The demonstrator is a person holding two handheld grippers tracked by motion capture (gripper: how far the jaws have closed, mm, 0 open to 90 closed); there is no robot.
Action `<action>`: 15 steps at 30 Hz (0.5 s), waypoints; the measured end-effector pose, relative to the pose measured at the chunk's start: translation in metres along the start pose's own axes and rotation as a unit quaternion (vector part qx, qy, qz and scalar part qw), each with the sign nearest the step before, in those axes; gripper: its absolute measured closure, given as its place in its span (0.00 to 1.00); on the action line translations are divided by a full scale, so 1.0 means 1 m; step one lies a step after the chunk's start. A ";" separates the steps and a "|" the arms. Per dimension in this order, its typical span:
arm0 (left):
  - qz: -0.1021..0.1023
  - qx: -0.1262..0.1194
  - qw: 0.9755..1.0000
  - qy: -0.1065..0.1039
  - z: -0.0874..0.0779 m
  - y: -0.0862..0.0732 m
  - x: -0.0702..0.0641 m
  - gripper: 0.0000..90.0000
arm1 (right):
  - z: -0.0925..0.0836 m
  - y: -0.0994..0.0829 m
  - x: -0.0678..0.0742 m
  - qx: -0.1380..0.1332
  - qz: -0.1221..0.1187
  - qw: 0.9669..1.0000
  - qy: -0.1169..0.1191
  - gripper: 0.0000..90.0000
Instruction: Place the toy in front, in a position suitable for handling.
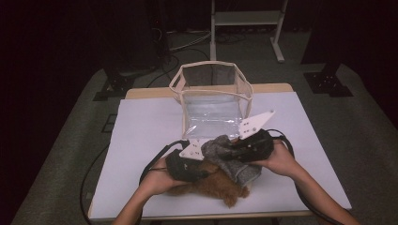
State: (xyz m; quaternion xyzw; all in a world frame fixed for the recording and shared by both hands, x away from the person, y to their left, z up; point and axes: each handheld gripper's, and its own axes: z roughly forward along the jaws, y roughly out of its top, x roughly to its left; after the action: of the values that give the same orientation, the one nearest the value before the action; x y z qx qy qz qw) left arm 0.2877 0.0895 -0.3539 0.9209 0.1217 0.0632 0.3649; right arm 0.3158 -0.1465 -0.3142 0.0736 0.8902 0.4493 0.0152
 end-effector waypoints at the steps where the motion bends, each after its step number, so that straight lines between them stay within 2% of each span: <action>1: -0.002 0.002 1.000 0.000 0.000 -0.001 0.000 0.70 | 0.007 0.000 -0.001 0.010 0.000 1.000 0.001 0.88; 2: -0.004 0.004 1.000 0.001 0.000 -0.002 0.000 0.67 | 0.013 -0.003 -0.002 0.018 0.006 1.000 0.003 0.88; 5: -0.022 -0.001 1.000 -0.003 -0.002 -0.008 0.002 0.56 | 0.023 -0.018 -0.011 0.014 0.034 0.999 0.024 0.88; 8: -0.027 -0.006 1.000 0.005 -0.010 -0.011 0.004 0.43 | 0.022 -0.029 -0.014 0.005 0.053 0.998 0.028 0.88; 10: -0.027 -0.012 1.000 0.011 -0.019 -0.013 0.006 0.36 | 0.021 -0.033 -0.014 0.010 0.053 0.998 0.022 0.88; 13: -0.026 -0.035 0.999 0.015 -0.037 -0.018 0.008 0.29 | 0.019 -0.039 -0.014 0.014 0.059 0.998 0.021 0.88; 15: -0.018 -0.045 0.999 0.017 -0.047 -0.024 0.010 0.25 | 0.019 -0.040 -0.013 0.014 0.060 0.998 0.021 0.88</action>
State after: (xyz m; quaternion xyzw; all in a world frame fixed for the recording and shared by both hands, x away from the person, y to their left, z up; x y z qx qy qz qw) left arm 0.2833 0.1399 -0.3361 0.9001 0.1412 0.0782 0.4047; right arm 0.3262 -0.1566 -0.3582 0.1173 0.8905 0.4385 -0.0319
